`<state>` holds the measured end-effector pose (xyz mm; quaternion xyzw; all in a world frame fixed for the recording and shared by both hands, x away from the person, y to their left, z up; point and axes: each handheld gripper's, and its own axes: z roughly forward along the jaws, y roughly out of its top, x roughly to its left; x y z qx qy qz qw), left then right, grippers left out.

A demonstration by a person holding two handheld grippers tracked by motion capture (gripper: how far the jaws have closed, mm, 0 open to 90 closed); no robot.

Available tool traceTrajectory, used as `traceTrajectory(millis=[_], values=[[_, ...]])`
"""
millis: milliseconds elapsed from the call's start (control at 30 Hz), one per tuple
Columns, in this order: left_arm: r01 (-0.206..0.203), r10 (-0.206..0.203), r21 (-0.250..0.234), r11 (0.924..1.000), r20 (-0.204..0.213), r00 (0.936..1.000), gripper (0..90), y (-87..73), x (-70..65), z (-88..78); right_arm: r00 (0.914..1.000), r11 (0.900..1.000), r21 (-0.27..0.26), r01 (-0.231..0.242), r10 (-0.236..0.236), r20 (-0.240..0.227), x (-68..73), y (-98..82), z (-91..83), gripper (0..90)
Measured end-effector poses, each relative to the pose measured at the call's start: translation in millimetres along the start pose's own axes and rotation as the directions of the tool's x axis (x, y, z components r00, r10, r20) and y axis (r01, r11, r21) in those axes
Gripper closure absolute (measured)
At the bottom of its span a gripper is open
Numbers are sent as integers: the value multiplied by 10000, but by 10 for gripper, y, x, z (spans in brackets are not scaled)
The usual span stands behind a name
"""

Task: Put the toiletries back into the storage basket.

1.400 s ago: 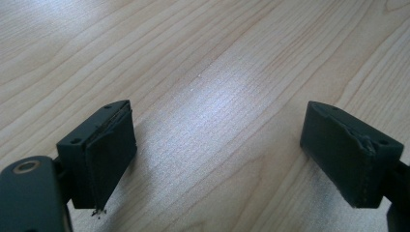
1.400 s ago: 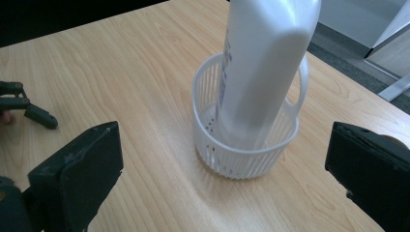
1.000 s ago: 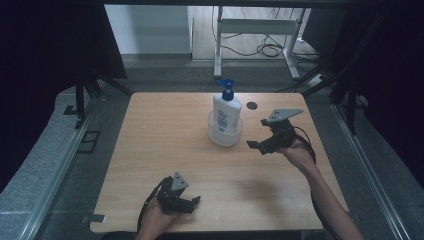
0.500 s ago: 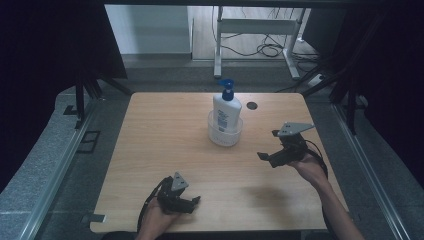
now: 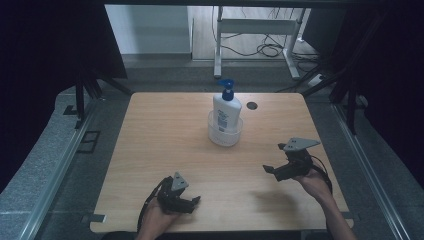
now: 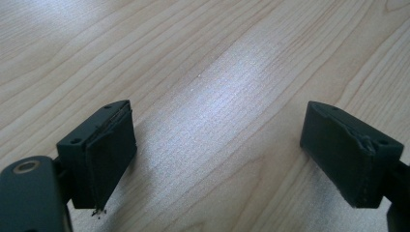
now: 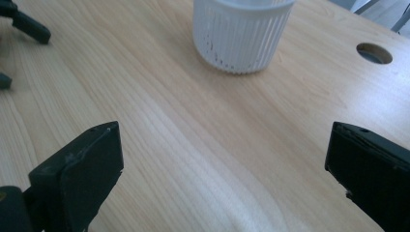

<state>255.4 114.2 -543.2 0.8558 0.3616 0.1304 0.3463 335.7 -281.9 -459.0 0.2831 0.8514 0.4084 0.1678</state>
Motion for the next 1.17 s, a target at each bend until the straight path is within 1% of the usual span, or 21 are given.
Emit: traceTrajectory(millis=[267,367,633,800,867,900,933,1167], values=[[48,-48,-24,10000,-6,10000,119,0,-4,2,9999,9994,352,73,-76,66,112,-245,58,0],[36,-36,-23,10000,-8,10000,120,0,-3,2,10000,9988,497,0,-3,61,140,-351,89,0],[41,-41,-10,10000,-7,10000,120,1,-3,1,9996,9947,990,-281,282,6,157,-592,188,0],[44,-44,-12,10000,-13,10000,120,1,-4,1,9991,9899,1356,-403,413,-40,166,-735,272,0],[39,-39,-8,10000,-11,10000,120,1,-4,1,9992,9883,1473,-385,393,-28,171,-772,300,0],[40,-40,-8,10000,-12,10000,120,1,-4,1,9986,9882,1450,-492,512,-105,172,-799,320,0],[42,-42,-9,10000,-11,10000,120,1,-4,1,9982,9887,1384,-568,592,-133,170,-805,323,0],[47,-47,-12,10000,-26,10000,119,0,-7,3,9982,9884,1399,-585,602,-78,174,-805,324,0]])
